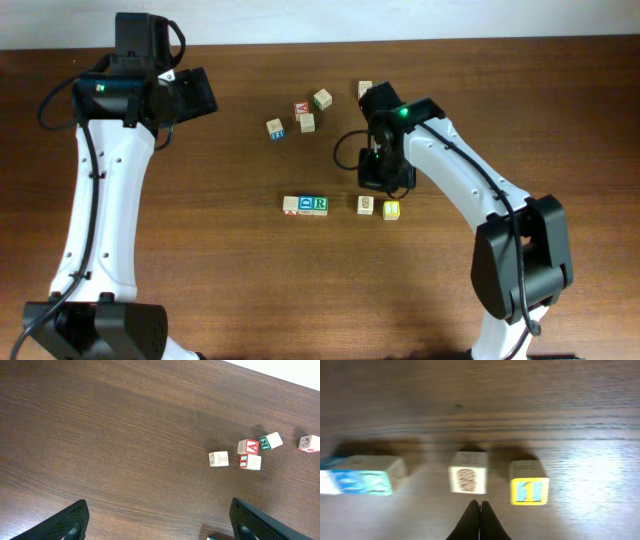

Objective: Rotate 5 blocks

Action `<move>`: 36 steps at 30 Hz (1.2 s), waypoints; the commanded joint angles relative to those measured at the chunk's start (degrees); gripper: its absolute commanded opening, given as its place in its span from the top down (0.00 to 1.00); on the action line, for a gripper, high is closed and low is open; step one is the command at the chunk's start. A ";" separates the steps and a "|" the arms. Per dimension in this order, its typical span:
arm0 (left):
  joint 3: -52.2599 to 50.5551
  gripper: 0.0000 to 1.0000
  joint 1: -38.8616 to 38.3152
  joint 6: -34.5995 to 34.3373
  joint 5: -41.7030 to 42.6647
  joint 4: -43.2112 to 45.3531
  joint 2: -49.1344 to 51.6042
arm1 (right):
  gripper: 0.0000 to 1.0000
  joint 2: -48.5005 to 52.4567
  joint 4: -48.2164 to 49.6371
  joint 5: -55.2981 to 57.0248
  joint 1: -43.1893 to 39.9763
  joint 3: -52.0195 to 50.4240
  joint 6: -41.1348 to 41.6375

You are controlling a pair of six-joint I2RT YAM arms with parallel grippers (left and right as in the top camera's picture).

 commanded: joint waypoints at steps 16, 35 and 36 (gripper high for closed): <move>-0.22 0.12 0.24 -0.39 0.17 0.48 0.50 | 0.96 1.14 11.41 0.68 0.31 -10.32 -1.57; -0.22 0.12 0.24 -0.39 0.83 0.46 0.50 | 0.96 1.84 16.22 -17.27 2.69 -10.32 -4.79; -0.22 0.12 0.24 -0.39 0.83 0.46 0.50 | 0.96 1.84 16.48 -16.98 3.06 -10.32 -3.89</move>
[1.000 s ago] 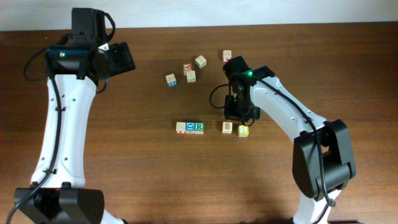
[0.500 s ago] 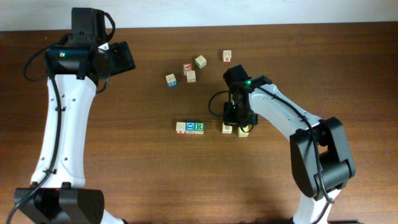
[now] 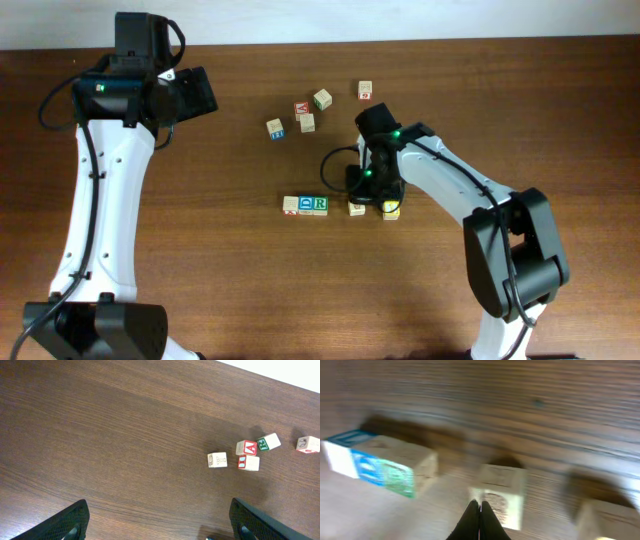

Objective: Rotate 5 blocks

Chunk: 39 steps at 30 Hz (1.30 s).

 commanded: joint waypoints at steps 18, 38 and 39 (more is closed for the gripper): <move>-0.22 0.12 0.24 -0.39 0.57 -0.07 0.50 | 0.96 1.49 -9.44 12.24 -3.58 4.50 4.52; -0.22 0.11 0.24 -0.37 0.35 -0.74 0.50 | 0.96 5.01 -8.70 4.24 1.60 4.31 0.09; -0.22 0.11 0.24 -0.37 0.35 -0.74 0.50 | 0.96 5.01 -8.57 4.02 1.60 4.31 0.31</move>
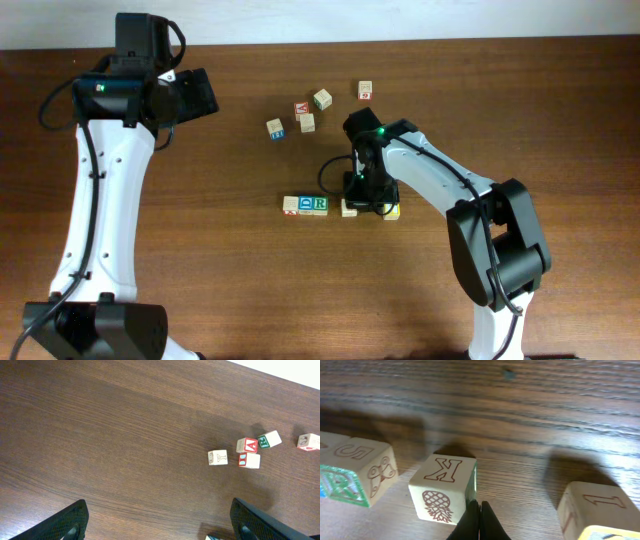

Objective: Rotate 5 blocks
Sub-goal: 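Push the yellow 1 block left against the row with the right gripper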

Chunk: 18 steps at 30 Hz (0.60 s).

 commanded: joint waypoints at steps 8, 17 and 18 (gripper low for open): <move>-0.22 0.11 0.24 -0.37 0.17 -0.11 0.50 | 0.96 0.44 3.13 -8.28 0.66 -0.42 2.58; -0.22 0.11 0.24 -0.37 0.17 -0.11 0.50 | 0.96 0.46 4.46 -7.67 1.92 -0.42 4.24; -0.22 0.11 0.24 -0.37 0.17 -0.11 0.50 | 0.96 0.46 4.46 -7.67 1.90 -0.42 4.24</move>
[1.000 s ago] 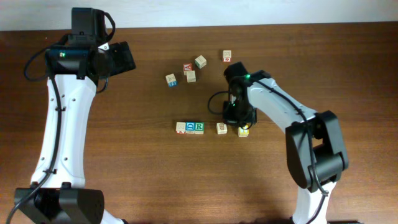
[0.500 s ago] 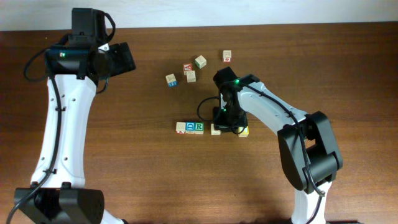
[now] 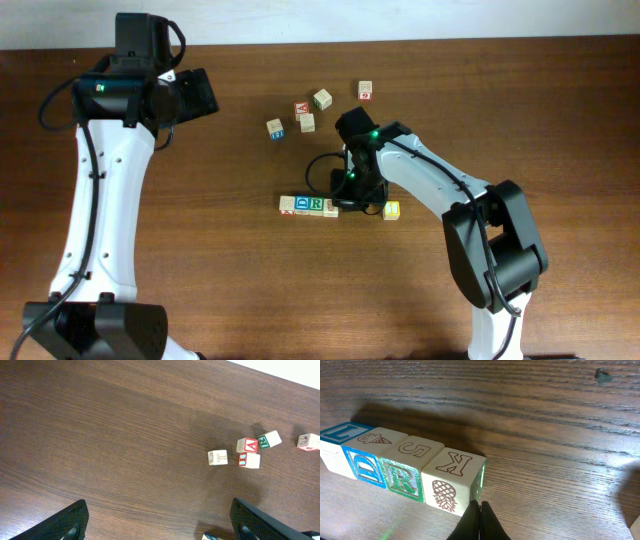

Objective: Rotate 5 blocks
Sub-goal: 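Push the yellow 1 block left against the row with the right gripper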

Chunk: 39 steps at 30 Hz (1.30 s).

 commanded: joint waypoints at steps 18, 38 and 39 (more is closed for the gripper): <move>-0.22 0.11 0.24 -0.37 0.17 -0.11 0.50 | 0.96 -5.22 -21.35 13.46 -12.46 11.74 -1.55; -0.22 0.11 0.24 -0.37 0.17 -0.09 0.50 | 0.96 -5.05 -1.38 6.47 -9.66 -7.82 -3.06; -0.22 0.11 0.24 -0.37 0.17 -0.09 0.50 | 0.96 -5.05 -0.35 5.11 -8.87 -7.82 -3.06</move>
